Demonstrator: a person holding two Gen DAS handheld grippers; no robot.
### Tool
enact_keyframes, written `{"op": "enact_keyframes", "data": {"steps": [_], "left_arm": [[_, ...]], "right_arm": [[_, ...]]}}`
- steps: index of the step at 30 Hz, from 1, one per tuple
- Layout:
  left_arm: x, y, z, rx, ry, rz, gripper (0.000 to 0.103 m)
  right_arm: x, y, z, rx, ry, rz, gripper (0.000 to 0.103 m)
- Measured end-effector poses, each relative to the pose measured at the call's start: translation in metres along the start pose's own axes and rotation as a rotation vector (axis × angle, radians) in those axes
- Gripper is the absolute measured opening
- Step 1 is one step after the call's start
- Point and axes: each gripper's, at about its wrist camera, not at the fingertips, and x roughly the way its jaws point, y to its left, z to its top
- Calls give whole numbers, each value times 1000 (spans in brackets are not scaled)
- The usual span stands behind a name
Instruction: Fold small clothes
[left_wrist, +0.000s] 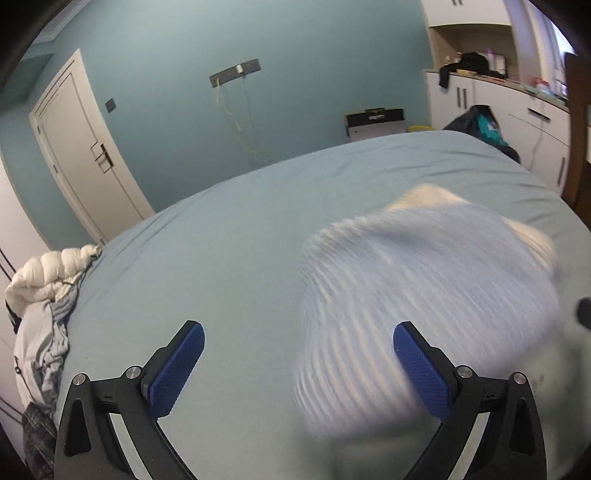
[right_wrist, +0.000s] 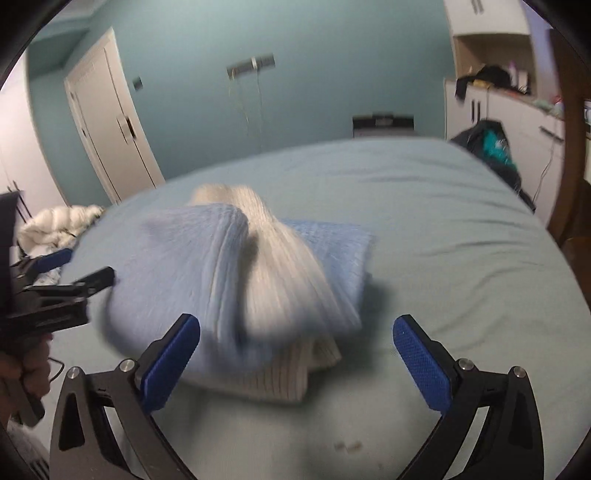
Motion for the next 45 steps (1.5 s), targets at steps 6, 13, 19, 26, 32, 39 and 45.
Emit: {"op": "enact_keyframes", "data": {"steps": [6, 13, 19, 26, 32, 39, 45], "left_arm": [[-37, 8, -19, -24, 21, -47, 103], [-69, 30, -50, -144, 56, -150, 103], [-83, 36, -73, -219, 102, -159, 103], [-90, 25, -76, -175, 88, -102, 103], [-94, 18, -79, -133, 79, -90, 103], [-92, 13, -79, -105, 79, -73, 103], [-95, 7, -80, -72, 68, -62, 103]], "right_arm": [[-15, -21, -39, 72, -2, -88, 102], [-47, -22, -62, 184, -46, -30, 102], [-36, 10, -74, 27, -15, -101, 102], [-1, 59, -77, -163, 50, -147, 102], [-9, 72, -81, -239, -7, -182, 102], [-14, 63, -84, -236, -7, -182, 102], [-15, 61, -84, -233, 0, -181, 102]]}}
